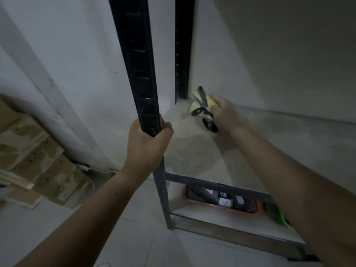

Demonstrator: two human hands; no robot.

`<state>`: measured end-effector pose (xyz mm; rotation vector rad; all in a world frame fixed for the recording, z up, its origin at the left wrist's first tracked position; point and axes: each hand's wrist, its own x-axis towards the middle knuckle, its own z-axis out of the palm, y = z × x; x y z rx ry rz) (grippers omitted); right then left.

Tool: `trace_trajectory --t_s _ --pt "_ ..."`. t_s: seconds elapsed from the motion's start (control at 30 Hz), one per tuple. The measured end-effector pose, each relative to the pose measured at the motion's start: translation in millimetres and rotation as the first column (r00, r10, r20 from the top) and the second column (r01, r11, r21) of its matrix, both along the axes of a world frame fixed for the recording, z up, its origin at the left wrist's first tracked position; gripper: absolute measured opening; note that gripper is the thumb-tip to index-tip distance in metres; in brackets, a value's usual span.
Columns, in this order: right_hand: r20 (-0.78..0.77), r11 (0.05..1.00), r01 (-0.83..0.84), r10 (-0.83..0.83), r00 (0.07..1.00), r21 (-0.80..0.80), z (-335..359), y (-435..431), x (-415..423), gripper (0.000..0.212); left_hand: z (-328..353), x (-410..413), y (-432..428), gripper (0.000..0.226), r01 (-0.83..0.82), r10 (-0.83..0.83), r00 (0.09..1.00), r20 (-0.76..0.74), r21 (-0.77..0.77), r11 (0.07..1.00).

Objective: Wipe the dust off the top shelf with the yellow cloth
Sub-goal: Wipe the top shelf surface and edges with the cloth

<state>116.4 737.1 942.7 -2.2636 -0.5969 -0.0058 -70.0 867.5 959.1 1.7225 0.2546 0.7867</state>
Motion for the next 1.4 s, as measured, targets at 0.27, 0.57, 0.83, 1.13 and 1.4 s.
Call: trace_trajectory --t_s 0.27,0.57,0.83,1.13,1.4 --pt "0.102 0.865 -0.34 0.401 0.91 -0.368 -36 38 -29 0.05 0 1 1 0.033 -0.014 0.014 1.0 0.015 0.028 1.0" --pt "0.065 0.779 -0.536 0.584 0.809 -0.325 -50 8 -110 0.051 4 -2 0 0.024 -0.008 0.008 1.0 -0.026 0.027 1.0" --pt "0.065 0.757 -0.564 0.615 0.786 -0.331 -33 -34 -146 0.048 3 -4 0 0.035 0.027 -0.027 0.999 -0.034 0.008 1.0" --pt "0.069 0.944 -0.286 0.3 0.951 -0.163 -9 -92 -121 0.047 4 -5 1 0.032 0.014 -0.017 0.997 -0.074 -0.039 0.999" --pt "0.22 0.865 0.427 -0.378 0.899 -0.263 -29 -172 -23 0.05 4 -2 1 0.03 0.016 -0.017 0.999 -0.042 -0.018 1.0"
